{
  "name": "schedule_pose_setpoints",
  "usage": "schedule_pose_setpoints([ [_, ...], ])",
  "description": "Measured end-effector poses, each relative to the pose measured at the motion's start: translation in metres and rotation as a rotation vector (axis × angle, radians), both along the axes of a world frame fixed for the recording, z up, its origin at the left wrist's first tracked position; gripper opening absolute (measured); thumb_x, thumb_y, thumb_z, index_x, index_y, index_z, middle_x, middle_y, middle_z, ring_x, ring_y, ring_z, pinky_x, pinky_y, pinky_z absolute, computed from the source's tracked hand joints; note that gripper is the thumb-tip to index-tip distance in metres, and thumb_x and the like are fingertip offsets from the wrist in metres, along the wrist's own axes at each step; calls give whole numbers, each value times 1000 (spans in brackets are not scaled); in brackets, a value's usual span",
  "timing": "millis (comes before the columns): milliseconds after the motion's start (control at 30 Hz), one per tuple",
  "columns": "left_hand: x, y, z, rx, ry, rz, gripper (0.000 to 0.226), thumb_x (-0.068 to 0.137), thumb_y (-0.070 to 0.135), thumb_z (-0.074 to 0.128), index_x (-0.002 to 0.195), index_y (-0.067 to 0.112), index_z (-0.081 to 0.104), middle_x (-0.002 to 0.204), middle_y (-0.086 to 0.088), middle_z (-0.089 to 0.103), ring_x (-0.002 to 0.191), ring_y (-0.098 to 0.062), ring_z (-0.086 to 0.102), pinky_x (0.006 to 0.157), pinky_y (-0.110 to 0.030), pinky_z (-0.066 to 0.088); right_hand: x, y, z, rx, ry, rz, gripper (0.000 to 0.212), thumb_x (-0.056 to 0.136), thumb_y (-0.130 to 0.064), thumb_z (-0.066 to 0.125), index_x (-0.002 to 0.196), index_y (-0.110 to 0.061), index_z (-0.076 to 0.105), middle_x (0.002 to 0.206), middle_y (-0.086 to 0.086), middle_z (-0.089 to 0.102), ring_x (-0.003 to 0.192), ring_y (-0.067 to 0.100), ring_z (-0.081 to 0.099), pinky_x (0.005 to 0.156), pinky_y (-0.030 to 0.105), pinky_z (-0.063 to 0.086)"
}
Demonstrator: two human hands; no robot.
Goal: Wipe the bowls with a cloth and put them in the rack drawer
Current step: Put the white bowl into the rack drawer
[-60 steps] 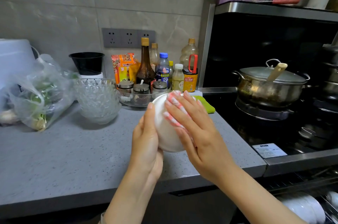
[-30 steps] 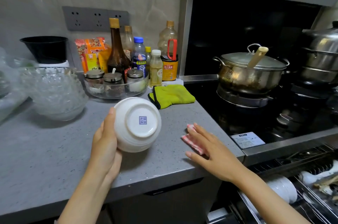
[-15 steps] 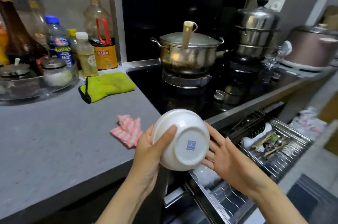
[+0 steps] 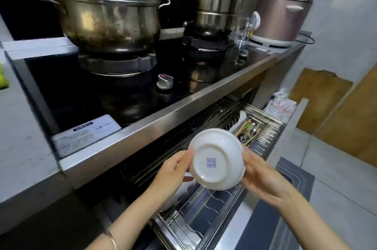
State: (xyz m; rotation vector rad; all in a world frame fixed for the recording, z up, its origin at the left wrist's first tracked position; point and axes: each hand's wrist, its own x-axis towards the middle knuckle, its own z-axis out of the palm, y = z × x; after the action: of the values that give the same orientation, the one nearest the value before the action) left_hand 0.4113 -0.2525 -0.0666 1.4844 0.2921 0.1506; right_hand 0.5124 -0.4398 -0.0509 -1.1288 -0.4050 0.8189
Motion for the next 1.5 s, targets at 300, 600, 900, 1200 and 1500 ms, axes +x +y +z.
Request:
schedule_pose_setpoints([
  [300,74,23,-113,854,125,-187,73,89,65,37,151,28,21,153,16,24,142,-4,21,115,-23,19,105,8,-17,-545,-282,-151,28,90,-25,60,116,-19,68,100,8,74,87,24,70,72,32,55],
  [600,130,39,-161,1464,137,-343,87,91,68,1,133,16,56,141,3,52,124,-11,52,112,-19,14,180,58,-68,-750,-288,-231,12,92,-24,58,97,-29,68,106,8,69,100,30,63,91,52,51],
  [900,133,44,-201,1363,-39,-305,103,77,83,11,153,13,15,161,-2,9,148,-22,13,120,-30,12,207,96,-109,-878,-283,-205,26,90,-16,58,112,-4,64,105,15,60,100,33,57,81,36,44],
  [1200,114,39,-203,1432,-80,-191,92,84,78,25,147,11,33,154,-5,34,136,-23,40,98,-33,44,208,104,-124,-827,-244,-128,9,92,-14,57,94,-11,65,111,18,64,107,36,59,99,43,45],
  [1500,112,36,-205,1496,-100,-106,94,77,77,38,144,12,39,150,-4,41,125,-24,53,89,-34,52,198,117,-153,-823,-235,-13,34,90,-7,60,123,-2,57,117,17,63,113,32,60,97,36,48],
])
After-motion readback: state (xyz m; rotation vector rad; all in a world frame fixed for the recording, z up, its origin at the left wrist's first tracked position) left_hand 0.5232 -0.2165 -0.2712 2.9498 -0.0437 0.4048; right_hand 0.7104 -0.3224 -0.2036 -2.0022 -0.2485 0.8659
